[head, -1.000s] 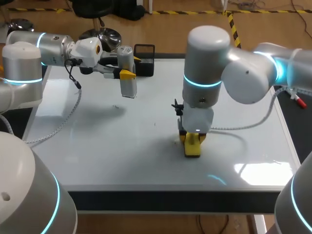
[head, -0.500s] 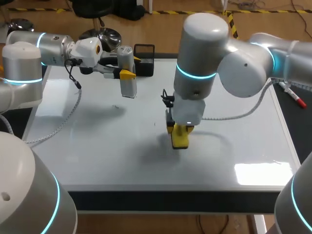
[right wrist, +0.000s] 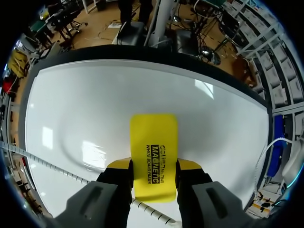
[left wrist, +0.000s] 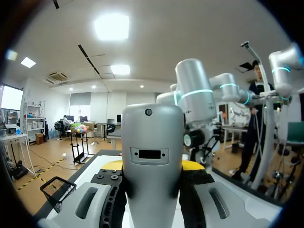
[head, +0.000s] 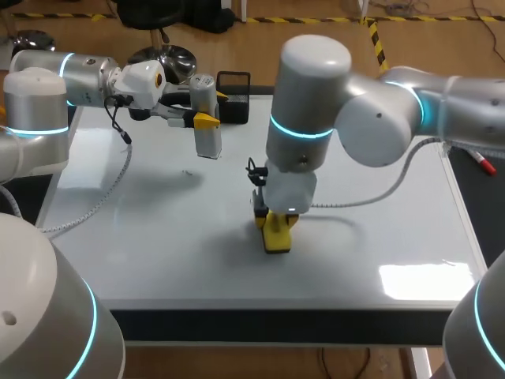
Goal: Pick up the inspection probe, press it on each red-marked spot on the whiteboard one by one, put down the probe, pick up the eraser, and wipe off all the red marks.
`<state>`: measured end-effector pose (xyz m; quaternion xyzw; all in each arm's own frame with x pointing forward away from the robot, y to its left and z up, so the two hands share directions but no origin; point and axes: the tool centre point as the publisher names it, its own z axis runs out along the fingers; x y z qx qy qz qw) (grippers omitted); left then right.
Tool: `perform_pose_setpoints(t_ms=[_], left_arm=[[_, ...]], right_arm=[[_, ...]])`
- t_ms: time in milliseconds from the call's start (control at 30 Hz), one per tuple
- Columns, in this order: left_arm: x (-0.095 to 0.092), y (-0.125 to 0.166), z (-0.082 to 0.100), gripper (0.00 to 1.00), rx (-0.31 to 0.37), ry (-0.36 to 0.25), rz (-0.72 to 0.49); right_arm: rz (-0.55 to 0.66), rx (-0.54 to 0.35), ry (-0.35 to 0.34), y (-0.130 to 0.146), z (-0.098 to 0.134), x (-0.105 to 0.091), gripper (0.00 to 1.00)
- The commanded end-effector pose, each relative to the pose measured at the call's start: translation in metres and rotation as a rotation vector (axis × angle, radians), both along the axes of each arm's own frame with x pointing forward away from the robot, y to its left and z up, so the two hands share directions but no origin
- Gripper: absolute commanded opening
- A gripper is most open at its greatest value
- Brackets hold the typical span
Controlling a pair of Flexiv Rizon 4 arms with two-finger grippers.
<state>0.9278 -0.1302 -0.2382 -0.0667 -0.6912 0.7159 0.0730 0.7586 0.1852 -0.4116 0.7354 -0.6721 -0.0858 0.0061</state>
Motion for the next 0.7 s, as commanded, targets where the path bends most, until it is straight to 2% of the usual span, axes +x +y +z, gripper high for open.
perform_pose_setpoints(t_ms=[33, 400, 700], left_arm=[[-0.001, 0.0, 0.001, 0.0, 0.0, -0.002, 0.002], [-0.001, 0.0, 0.001, 0.0, 0.0, -0.002, 0.002], [-0.001, 0.0, 0.001, 0.0, 0.0, -0.002, 0.002]], right_arm=[[0.011, -0.013, 0.008, 0.009, -0.009, 0.004, 0.0], [0.035, -0.016, 0.028, 0.009, -0.026, 0.005, 0.0], [0.041, -0.02, 0.04, 0.005, -0.031, 0.003, 0.0]])
